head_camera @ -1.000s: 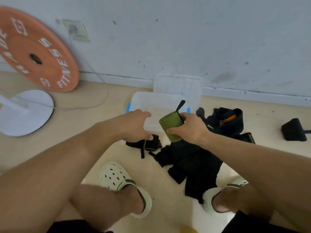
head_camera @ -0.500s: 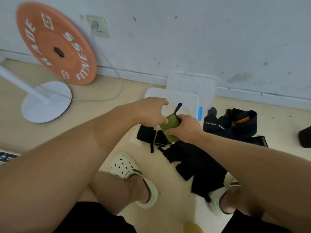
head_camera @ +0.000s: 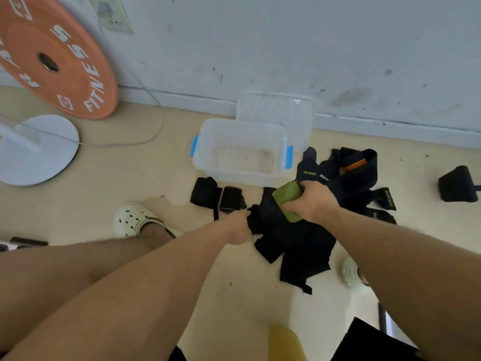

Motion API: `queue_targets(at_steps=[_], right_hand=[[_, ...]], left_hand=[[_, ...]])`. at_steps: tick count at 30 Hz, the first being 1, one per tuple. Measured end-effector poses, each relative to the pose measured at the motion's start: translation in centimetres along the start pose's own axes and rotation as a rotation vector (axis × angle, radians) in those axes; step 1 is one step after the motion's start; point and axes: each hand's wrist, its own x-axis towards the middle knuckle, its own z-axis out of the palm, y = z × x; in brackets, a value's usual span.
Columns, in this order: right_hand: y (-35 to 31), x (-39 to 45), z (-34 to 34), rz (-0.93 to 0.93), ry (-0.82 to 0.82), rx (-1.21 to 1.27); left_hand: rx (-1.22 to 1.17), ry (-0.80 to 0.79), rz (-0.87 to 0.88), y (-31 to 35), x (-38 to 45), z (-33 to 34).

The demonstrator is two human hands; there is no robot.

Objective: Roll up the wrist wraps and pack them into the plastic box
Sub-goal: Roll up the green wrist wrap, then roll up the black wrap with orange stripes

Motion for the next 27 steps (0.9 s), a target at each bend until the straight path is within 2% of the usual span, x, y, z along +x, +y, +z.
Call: queue_targets(at_steps=[6,12,15,18,22,25,27], right_hand=[[3.6,3.4,3.2,0.117,-0.007,0.091],[4.2,6.0,5.6,0.004,0.031,0.008],[4.1,7.0,5.9,0.0,0.002,0.053],[3.9,7.9,6.6,0.03,-0.024,0.12],[3.3,8.1,8.2,0.093,-0.143,0.164],[2.7,8.0,9.9,0.172,-0.189,0.253],[2.2,8.1,11.2,0.231,-0.177,0.342]], left_hand=[[0.024,-0.005,-0.008,1.3,7.9,3.4],[-0.01,0.048,-0.053,0.6,12.8,5.3],[0.066,0.119,0.008,0.5,12.9,7.2],[0.079,0.084,0.034,1.9,12.1,9.6],[0.131,0.125,0.153,2.8,11.3,12.3],[0.081,0.178,0.207,2.2,10.7,13.6],[-0.022,0.282,0.201,1.7,10.4,13.4]])
